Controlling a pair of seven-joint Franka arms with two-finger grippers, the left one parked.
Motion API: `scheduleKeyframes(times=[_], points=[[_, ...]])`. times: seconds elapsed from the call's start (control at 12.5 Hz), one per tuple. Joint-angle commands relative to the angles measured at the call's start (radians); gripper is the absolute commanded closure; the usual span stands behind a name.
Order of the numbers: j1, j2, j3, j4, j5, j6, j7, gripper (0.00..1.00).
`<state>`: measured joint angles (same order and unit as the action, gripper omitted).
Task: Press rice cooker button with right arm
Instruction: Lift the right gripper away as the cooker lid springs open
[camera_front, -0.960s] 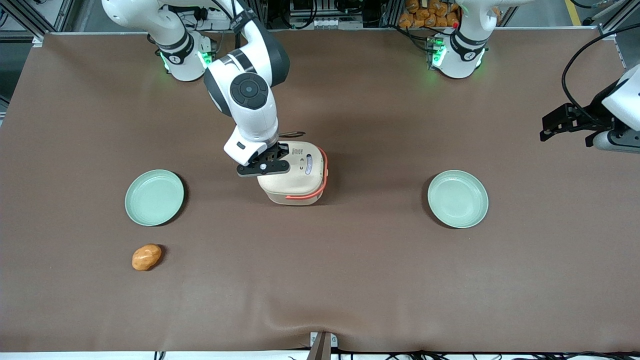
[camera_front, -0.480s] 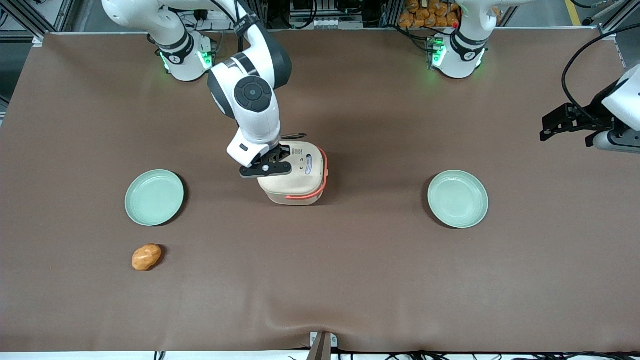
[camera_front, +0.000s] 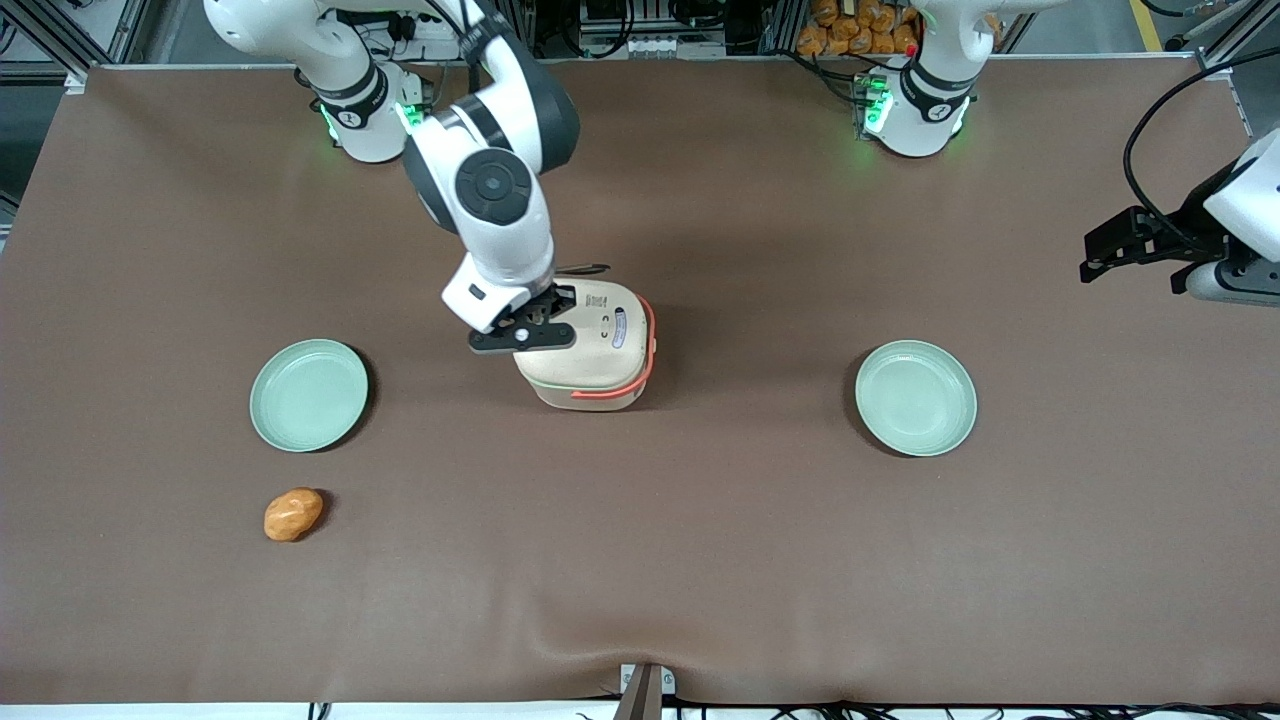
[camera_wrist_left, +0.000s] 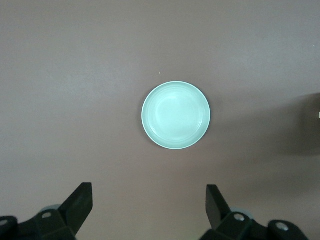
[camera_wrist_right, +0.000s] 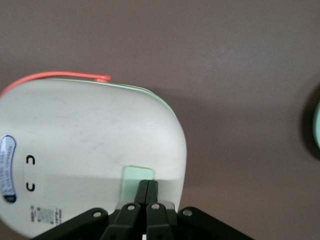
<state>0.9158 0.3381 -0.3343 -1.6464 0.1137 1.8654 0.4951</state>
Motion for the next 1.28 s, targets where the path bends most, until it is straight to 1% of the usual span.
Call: scheduleKeyframes(times=[0.0, 0.08, 0.16, 0.24, 0.32, 0.56, 0.64, 0.88, 1.2], points=[[-0.075, -0.062, 0.0, 0.156, 0.027, -0.208, -0.001, 1.0], [-0.112, -0.065, 0.0, 0.221, 0.027, -0.285, -0.007, 0.89], [-0.145, -0.073, 0.0, 0.268, 0.027, -0.337, -0.009, 0.55], [-0.178, -0.088, -0.002, 0.293, 0.024, -0.372, -0.009, 0.11], [-0.216, -0.118, -0.002, 0.298, 0.023, -0.386, -0.009, 0.0], [-0.366, -0.188, -0.002, 0.298, 0.02, -0.422, -0.021, 0.0], [-0.415, -0.197, -0.002, 0.3, 0.011, -0.437, -0.053, 0.0], [-0.5, -0.253, 0.0, 0.295, -0.048, -0.449, -0.205, 0.0], [-0.618, -0.272, 0.0, 0.281, -0.048, -0.465, -0.404, 0.0]])
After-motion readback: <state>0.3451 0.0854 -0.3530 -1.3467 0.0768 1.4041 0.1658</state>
